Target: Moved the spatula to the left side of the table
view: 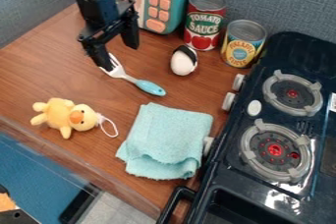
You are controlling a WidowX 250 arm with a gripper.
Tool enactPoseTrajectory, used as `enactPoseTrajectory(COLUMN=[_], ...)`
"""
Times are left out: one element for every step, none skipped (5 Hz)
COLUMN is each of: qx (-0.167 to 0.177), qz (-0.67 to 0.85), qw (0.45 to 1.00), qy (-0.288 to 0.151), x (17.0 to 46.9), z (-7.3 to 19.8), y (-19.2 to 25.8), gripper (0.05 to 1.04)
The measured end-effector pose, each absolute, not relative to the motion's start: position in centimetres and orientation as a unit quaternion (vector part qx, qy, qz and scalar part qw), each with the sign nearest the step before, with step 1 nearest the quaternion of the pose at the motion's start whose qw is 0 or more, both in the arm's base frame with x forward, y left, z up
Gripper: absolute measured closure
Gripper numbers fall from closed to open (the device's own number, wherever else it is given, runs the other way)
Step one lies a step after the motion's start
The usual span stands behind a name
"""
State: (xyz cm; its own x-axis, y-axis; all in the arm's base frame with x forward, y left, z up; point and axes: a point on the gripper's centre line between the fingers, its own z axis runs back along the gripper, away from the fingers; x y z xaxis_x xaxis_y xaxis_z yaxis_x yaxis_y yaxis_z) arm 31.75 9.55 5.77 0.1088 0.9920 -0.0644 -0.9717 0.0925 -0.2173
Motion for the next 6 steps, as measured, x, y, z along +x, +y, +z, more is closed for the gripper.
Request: enactPoseTrajectory(qx=[-0.088,-0.078,-0.068,-0.06,-0.043,-0.032], qz=[0.67,0.656,0.634,0.627,0.629,0.655], qw=[0.736,0.75,0.77,0.777,0.776,0.755], qy=[-0.036,-0.027,-0.011,-0.015,-0.008,0.006], x=[32.8,33.6,33.7,33.8,33.5,33.3], z=[4.1,2.5,1.1,0.9,0.5,0.5], y=[9.0,8.1,6.8,6.1,5.7,5.8], gripper=[0.083,0.083,0.083,0.083,0.137,0.423])
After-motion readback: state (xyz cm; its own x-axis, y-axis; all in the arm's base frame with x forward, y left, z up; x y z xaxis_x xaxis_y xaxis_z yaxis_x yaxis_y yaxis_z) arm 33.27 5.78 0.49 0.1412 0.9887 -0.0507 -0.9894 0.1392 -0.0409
